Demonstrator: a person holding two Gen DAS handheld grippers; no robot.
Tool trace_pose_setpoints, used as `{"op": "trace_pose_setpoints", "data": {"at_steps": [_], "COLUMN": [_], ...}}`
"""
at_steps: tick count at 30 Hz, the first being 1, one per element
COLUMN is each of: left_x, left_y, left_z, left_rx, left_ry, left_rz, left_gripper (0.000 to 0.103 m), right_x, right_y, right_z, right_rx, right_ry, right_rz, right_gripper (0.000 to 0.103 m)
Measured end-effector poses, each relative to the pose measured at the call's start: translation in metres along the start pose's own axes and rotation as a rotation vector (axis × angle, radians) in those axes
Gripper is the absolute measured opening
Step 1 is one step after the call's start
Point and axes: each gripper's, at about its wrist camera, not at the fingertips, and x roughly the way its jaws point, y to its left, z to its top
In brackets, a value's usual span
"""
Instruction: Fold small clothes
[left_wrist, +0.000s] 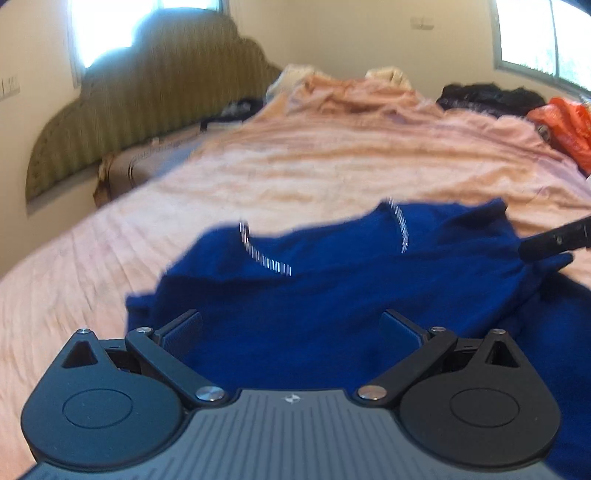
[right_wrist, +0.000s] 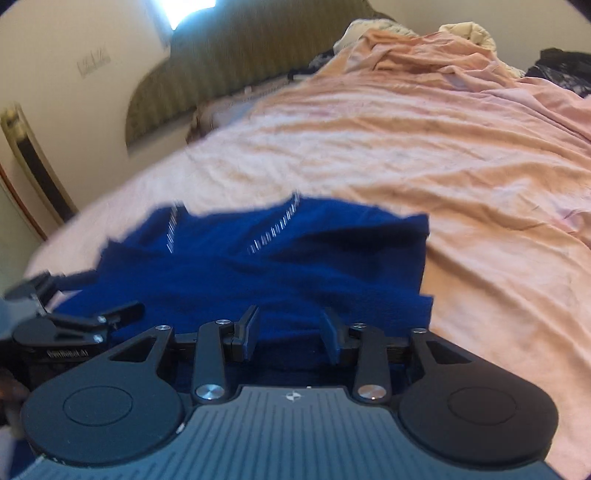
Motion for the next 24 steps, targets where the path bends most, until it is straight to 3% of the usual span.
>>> {"op": "trace_pose_setpoints", "data": {"at_steps": [1,3,5,9,11,13,15,19,20,21,24], "left_x": [0.012,0.02,0.021,0.015,-0.007,-0.037,-0.06,-0.078,-0.078,-0.076,-0.08], "left_y": [0.002,0.021,0.035,0.021,0.014,0.012,0.009,0.006,0.005,0.003,-0.009], "left_z": [-0.008,-0.022,-0.022,-0.021,-0.022,-0.025,-0.034,-0.056,-0.063,-0.07,-0.081], "left_rx": [-0.014,-0.104,-0.163,-0.083,-0.08,-0.105,-0.14,-0.227,-0.234,-0.227,-0.124], "left_ry": [0.042,0.035,0.029,0.026,0.006,-0.018,-0.021,0.07,0.088,0.11,0.084], "left_rz": [0.004,-0.049,-0.046,0.029,0.061,-0.009,-0.084,-0.155,-0.16,-0.144,-0.074], "left_gripper": [0.103,0.103,0.103,0.103,0.103,0.103,0.103,0.103,0.103,0.103,0.103], "right_x": [0.011,0.015,0.013,-0.001,-0.03,-0.05,-0.055,-0.047,-0.043,-0.045,-0.053], "right_y": [0.001,0.002,0.0,0.007,0.016,0.027,0.036,0.044,0.043,0.045,0.05], "right_z": [-0.005,-0.022,-0.029,-0.023,-0.031,-0.047,-0.06,-0.085,-0.091,-0.097,-0.104], "right_rx": [-0.028,-0.12,-0.131,-0.061,-0.047,-0.076,-0.108,-0.132,-0.127,-0.149,-0.153], "right_ry": [0.035,-0.028,-0.062,-0.056,-0.108,-0.129,-0.095,-0.03,-0.013,-0.053,-0.048], "right_rz": [-0.037,-0.042,-0.031,-0.074,-0.031,0.034,0.034,-0.001,-0.011,-0.013,-0.055], "right_gripper": [0.04,0.039,0.039,0.041,0.045,0.05,0.051,0.052,0.052,0.053,0.054]}}
